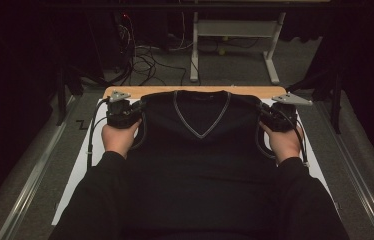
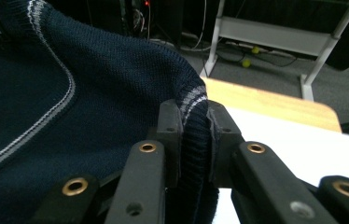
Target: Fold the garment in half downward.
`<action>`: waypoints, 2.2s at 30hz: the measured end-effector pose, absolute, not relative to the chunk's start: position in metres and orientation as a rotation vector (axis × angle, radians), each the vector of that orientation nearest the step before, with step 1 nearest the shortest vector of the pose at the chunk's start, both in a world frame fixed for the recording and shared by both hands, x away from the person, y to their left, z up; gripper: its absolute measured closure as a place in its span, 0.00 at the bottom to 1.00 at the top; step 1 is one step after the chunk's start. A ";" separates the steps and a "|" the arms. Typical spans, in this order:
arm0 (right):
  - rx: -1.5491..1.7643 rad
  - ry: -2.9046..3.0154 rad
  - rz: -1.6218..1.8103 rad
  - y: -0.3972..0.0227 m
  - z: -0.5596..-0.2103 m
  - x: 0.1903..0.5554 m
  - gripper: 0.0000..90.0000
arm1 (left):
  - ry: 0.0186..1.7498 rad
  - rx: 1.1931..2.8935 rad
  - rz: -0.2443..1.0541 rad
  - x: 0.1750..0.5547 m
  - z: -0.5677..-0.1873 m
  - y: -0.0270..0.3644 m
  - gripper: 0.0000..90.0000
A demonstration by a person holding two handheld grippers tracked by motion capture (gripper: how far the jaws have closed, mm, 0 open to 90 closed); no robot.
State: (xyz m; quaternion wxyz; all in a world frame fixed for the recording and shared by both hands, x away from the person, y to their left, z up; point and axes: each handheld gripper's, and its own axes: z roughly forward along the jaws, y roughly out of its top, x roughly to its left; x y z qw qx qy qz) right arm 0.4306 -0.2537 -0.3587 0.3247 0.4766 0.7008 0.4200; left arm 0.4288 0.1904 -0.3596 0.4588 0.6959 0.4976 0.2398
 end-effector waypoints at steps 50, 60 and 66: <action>1.045 2.009 1.325 -0.278 -0.431 0.258 0.88 | 1.004 1.795 0.353 0.248 -0.440 0.227 0.81; 1.042 2.053 1.339 -0.282 -0.433 0.221 0.88 | 0.971 1.807 0.301 0.206 -0.435 0.230 0.80; 1.074 2.079 1.312 -0.286 -0.437 0.204 0.87 | 0.955 1.828 0.279 0.195 -0.440 0.230 0.80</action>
